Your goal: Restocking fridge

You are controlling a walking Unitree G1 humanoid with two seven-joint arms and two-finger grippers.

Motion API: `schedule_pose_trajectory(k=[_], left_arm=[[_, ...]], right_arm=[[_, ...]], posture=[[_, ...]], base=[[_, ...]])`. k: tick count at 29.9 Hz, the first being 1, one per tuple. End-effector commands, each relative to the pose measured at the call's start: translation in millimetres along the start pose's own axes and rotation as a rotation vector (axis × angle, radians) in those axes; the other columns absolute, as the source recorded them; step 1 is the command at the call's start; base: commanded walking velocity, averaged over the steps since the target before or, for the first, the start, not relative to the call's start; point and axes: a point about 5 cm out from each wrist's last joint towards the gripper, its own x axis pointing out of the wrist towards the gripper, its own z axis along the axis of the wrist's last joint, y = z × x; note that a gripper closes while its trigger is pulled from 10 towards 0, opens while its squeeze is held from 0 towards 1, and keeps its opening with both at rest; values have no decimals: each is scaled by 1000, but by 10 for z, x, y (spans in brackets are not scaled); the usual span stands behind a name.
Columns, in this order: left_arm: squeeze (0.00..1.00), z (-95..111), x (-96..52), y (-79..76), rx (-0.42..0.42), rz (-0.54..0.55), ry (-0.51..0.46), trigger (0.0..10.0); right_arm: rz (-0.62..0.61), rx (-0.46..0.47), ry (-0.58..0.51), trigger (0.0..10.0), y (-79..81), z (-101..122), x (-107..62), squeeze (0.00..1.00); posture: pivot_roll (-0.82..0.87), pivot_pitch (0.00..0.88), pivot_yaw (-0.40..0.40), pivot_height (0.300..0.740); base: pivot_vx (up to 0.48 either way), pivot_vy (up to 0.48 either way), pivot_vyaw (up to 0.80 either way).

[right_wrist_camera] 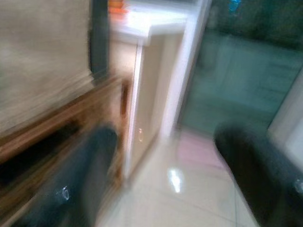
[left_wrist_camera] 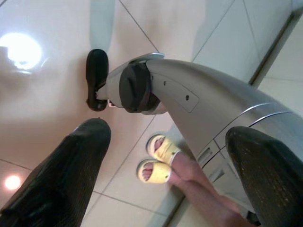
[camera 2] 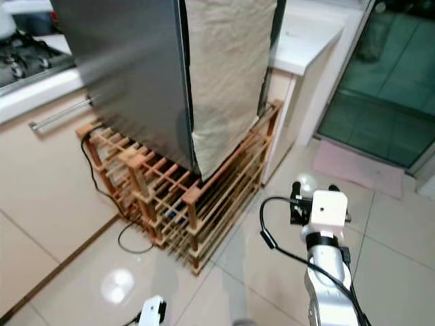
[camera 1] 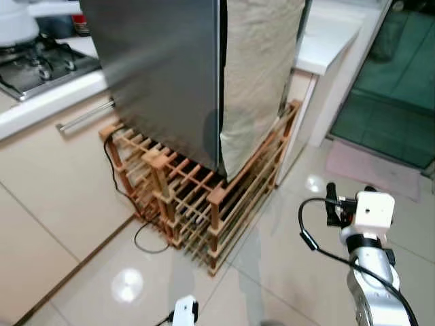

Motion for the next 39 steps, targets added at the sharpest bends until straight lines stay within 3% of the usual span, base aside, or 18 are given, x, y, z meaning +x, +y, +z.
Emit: schedule_pose_trajectory(k=[1,2,3,20,24,26,27,29,39], left_arm=[[0,2390,-764,-1425,657,-34,-948,10000],[0,2390,-764,-1425,657,-34,-948,10000],[0,2376,-789,-1137,647,89,-963,10000],[0,2314,-673,-1204,683,45,-923,10000],[0,2275,-595,-1032,713,128,-881,10000],[0,2177,-485,-834,728,224,-790,10000],[0,2177,-485,-834,728,224,-790,10000],[0,2025,-376,-612,694,308,-658,10000],[0,2025,-376,-612,694,308,-658,10000]], right_arm=[[28,0,454,10000,-144,-752,-3,0],[28,0,454,10000,-144,-752,-3,0],[40,2,522,10000,-157,-832,-17,0],[37,72,496,10000,-142,-809,32,0],[42,83,495,10000,-122,-827,14,0],[57,60,499,10000,-94,-858,-14,0],[57,60,499,10000,-94,-858,-14,0],[80,31,511,10000,-44,-896,-46,0],[80,31,511,10000,-44,-896,-46,0]], posture=[[-80,0,0,727],[-80,0,0,727],[-81,0,0,727],[-101,0,0,727],[-89,0,0,727],[-81,0,0,727],[-81,0,0,727],[-77,0,-2,727],[-77,0,-2,727]], base=[[0,0,0],[0,0,0],[0,0,0],[0,0,0],[0,0,0],[0,0,0],[0,0,0],[0,0,0],[0,0,0]])
